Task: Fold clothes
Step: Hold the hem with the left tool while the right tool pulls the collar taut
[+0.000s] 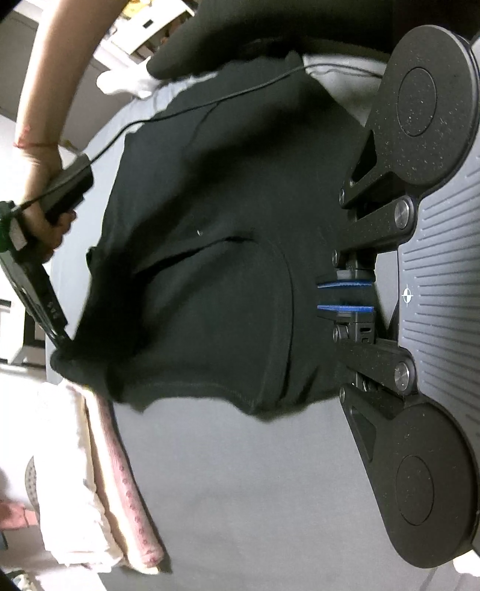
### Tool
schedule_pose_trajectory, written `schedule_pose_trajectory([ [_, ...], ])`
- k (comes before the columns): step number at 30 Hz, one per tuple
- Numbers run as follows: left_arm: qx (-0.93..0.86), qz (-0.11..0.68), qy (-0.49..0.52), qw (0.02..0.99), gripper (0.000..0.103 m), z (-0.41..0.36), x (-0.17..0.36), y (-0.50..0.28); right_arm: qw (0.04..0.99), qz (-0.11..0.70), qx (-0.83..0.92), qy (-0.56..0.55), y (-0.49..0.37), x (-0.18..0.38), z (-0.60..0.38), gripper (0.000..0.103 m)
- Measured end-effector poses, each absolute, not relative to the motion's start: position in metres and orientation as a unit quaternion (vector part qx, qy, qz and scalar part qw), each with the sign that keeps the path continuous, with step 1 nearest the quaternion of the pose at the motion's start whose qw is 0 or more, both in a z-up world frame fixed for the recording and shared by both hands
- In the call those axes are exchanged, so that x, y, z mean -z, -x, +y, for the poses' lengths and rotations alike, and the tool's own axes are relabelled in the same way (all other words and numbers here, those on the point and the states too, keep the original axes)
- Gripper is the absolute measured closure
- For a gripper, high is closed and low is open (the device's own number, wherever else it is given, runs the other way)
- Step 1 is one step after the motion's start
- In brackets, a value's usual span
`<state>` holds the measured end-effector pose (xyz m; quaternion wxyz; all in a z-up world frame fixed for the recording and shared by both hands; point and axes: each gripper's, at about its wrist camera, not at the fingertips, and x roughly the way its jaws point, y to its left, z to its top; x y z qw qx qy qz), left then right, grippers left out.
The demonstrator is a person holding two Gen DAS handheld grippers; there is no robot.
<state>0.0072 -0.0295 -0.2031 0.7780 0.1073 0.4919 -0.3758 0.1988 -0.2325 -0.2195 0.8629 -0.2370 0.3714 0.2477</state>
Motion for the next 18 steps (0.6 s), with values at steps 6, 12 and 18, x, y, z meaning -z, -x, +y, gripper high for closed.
schedule_pose_trajectory([
  [6, 0.362, 0.513, -0.109, 0.77, 0.096, -0.031, 0.213, -0.01, 0.837, 0.396, -0.217, 0.31, -0.207, 0.237, -0.211, 0.086],
  [12, 0.365, 0.515, -0.108, 0.768, 0.096, -0.031, 0.213, -0.01, 0.836, 0.402, -0.246, 0.282, -0.204, 0.209, -0.249, 0.062],
  [18, 0.379, 0.508, -0.12, 0.764, 0.096, -0.037, 0.211, -0.005, 0.787, 0.46, -0.263, 0.317, -0.187, 0.22, -0.28, 0.065],
])
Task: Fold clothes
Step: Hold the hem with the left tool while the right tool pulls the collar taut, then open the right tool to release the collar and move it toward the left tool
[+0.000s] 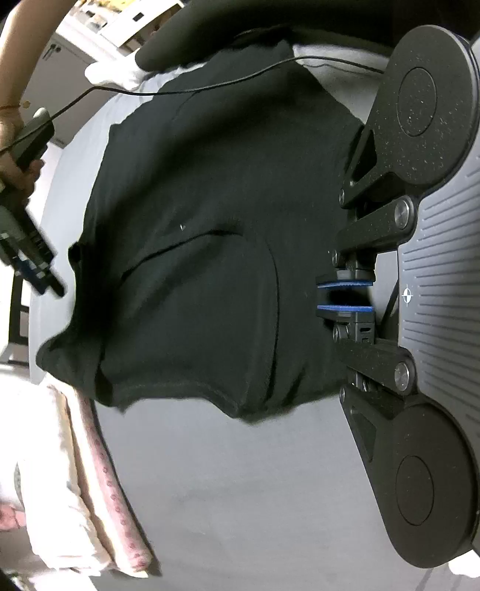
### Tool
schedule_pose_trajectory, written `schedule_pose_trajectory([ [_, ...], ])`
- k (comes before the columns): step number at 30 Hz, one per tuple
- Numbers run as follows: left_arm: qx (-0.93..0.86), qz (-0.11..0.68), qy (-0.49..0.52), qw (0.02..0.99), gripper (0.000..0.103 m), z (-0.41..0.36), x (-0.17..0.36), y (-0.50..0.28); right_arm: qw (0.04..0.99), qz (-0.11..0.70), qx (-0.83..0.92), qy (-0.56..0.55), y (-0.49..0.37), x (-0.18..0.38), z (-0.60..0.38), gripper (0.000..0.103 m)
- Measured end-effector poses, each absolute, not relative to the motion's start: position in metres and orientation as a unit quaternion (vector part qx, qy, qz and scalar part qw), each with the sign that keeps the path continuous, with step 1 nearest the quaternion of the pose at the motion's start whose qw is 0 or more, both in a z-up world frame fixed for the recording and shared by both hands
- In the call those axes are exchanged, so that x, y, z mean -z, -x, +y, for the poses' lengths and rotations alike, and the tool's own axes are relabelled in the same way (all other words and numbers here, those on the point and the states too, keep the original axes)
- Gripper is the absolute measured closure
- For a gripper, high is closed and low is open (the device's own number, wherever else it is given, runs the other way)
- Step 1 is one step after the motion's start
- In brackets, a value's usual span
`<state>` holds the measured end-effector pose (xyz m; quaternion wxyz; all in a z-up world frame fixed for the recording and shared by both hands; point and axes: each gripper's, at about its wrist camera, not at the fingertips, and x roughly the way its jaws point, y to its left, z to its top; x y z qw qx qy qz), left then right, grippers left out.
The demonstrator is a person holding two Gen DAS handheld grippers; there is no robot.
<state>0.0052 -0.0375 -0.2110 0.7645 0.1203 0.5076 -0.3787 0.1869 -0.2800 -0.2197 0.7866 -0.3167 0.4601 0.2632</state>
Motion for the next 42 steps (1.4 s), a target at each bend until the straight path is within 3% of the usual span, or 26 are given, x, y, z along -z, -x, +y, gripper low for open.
schedule_pose_trajectory([
  [5, 0.37, 0.512, -0.117, 0.766, 0.096, -0.036, 0.211, -0.009, 0.754, 0.473, -0.276, 0.363, -0.175, 0.241, -0.278, 0.081],
  [7, 0.37, 0.514, -0.117, 0.765, 0.096, -0.037, 0.211, -0.01, 0.747, 0.475, -0.27, 0.38, -0.175, 0.248, -0.274, 0.101],
  [8, 0.371, 0.515, -0.118, 0.764, 0.096, -0.038, 0.212, -0.01, 0.748, 0.474, -0.264, 0.382, -0.177, 0.25, -0.274, 0.102],
  [15, 0.372, 0.523, -0.118, 0.758, 0.096, -0.04, 0.215, -0.011, 0.776, 0.467, -0.227, 0.358, -0.193, 0.247, -0.278, 0.102],
  [17, 0.371, 0.522, -0.117, 0.759, 0.096, -0.04, 0.215, -0.011, 0.766, 0.465, -0.254, 0.364, -0.188, 0.238, -0.281, 0.093],
  [19, 0.37, 0.523, -0.116, 0.759, 0.096, -0.041, 0.215, -0.011, 0.751, 0.465, -0.279, 0.375, -0.181, 0.232, -0.283, 0.074],
  [24, 0.382, 0.521, -0.13, 0.752, 0.096, -0.045, 0.216, -0.008, 0.707, 0.48, -0.3, 0.424, -0.163, 0.241, -0.281, 0.077],
  [26, 0.386, 0.517, -0.134, 0.752, 0.096, -0.046, 0.214, -0.006, 0.701, 0.48, -0.294, 0.438, -0.159, 0.252, -0.279, 0.082],
  [28, 0.385, 0.515, -0.131, 0.755, 0.096, -0.044, 0.212, -0.007, 0.701, 0.477, -0.283, 0.449, -0.159, 0.26, -0.277, 0.097],
  [32, 0.373, 0.521, -0.12, 0.758, 0.096, -0.04, 0.214, -0.011, 0.724, 0.465, -0.247, 0.445, -0.168, 0.265, -0.278, 0.099],
  [35, 0.374, 0.527, -0.119, 0.754, 0.096, -0.041, 0.216, -0.011, 0.74, 0.468, -0.226, 0.427, -0.175, 0.268, -0.281, 0.098],
  [37, 0.377, 0.528, -0.121, 0.751, 0.096, -0.042, 0.217, -0.01, 0.75, 0.468, -0.212, 0.416, -0.176, 0.271, -0.283, 0.089],
  [41, 0.377, 0.529, -0.122, 0.75, 0.096, -0.042, 0.217, -0.009, 0.769, 0.469, -0.237, 0.364, -0.166, 0.249, -0.303, 0.081],
  [42, 0.376, 0.529, -0.121, 0.751, 0.096, -0.042, 0.217, -0.009, 0.775, 0.467, -0.238, 0.352, -0.164, 0.243, -0.309, 0.074],
])
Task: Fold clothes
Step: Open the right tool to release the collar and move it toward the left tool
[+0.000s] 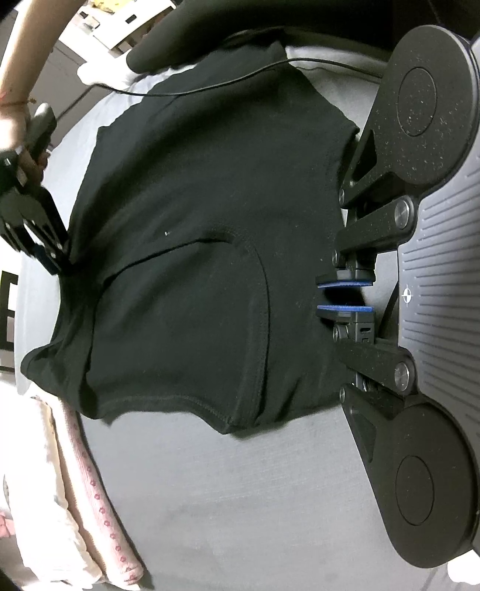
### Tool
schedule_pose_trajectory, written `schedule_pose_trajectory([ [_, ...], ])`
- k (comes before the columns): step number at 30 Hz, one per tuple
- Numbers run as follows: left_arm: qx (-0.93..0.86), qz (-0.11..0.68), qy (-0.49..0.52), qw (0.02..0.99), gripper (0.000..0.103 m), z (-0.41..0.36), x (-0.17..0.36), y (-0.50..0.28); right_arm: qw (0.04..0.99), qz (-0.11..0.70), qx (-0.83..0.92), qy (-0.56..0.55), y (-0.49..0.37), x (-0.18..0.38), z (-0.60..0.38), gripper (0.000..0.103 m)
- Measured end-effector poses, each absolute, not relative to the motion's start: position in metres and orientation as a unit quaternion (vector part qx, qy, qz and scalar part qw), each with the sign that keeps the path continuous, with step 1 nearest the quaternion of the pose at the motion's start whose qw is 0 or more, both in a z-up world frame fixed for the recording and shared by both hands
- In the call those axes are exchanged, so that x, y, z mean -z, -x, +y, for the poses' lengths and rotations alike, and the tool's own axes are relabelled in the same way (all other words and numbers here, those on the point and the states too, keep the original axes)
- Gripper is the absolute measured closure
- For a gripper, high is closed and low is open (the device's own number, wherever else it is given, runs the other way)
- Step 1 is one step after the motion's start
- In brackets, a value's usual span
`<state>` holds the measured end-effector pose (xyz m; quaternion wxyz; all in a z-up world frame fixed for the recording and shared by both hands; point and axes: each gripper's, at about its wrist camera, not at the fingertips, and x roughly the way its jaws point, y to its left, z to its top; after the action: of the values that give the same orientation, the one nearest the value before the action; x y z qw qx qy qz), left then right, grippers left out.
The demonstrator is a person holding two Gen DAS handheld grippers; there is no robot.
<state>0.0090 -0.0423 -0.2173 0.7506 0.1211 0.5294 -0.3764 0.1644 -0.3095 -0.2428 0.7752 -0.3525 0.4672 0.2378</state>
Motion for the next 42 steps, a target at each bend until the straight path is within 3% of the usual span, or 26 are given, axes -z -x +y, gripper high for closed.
schedule_pose_trajectory([
  [1, 0.375, 0.529, -0.121, 0.751, 0.096, -0.042, 0.217, -0.009, 0.782, 0.465, -0.237, 0.342, -0.163, 0.237, -0.316, 0.071],
  [8, 0.378, 0.525, -0.128, 0.752, 0.096, -0.044, 0.215, -0.008, 0.786, 0.486, -0.219, 0.313, -0.161, 0.237, -0.344, 0.072],
  [12, 0.371, 0.529, -0.125, 0.753, 0.096, -0.043, 0.215, -0.011, 0.797, 0.486, -0.198, 0.298, -0.164, 0.249, -0.344, 0.093],
  [18, 0.362, 0.538, -0.115, 0.752, 0.096, -0.04, 0.219, -0.015, 0.824, 0.483, -0.143, 0.261, -0.173, 0.256, -0.347, 0.093],
  [24, 0.335, 0.522, -0.084, 0.78, 0.096, -0.023, 0.209, -0.021, 0.854, 0.452, -0.147, 0.211, -0.143, 0.216, -0.366, 0.079],
  [27, 0.309, 0.513, -0.061, 0.799, 0.096, -0.008, 0.204, -0.026, 0.868, 0.425, -0.16, 0.203, -0.097, 0.185, -0.369, 0.068],
  [30, 0.294, 0.508, -0.038, 0.809, 0.096, 0.004, 0.202, -0.03, 0.873, 0.421, -0.178, 0.173, -0.044, 0.159, -0.369, 0.064],
  [33, 0.286, 0.508, -0.037, 0.812, 0.096, 0.007, 0.202, -0.031, 0.879, 0.421, -0.183, 0.13, 0.013, 0.14, -0.365, 0.05],
  [36, 0.31, 0.491, -0.05, 0.813, 0.096, -0.001, 0.195, -0.025, 0.874, 0.434, -0.191, 0.108, 0.069, 0.137, -0.35, 0.048],
  [42, 0.426, 0.405, -0.163, 0.792, 0.096, -0.04, 0.172, 0.008, 0.849, 0.464, -0.188, 0.169, 0.154, 0.167, -0.295, 0.048],
])
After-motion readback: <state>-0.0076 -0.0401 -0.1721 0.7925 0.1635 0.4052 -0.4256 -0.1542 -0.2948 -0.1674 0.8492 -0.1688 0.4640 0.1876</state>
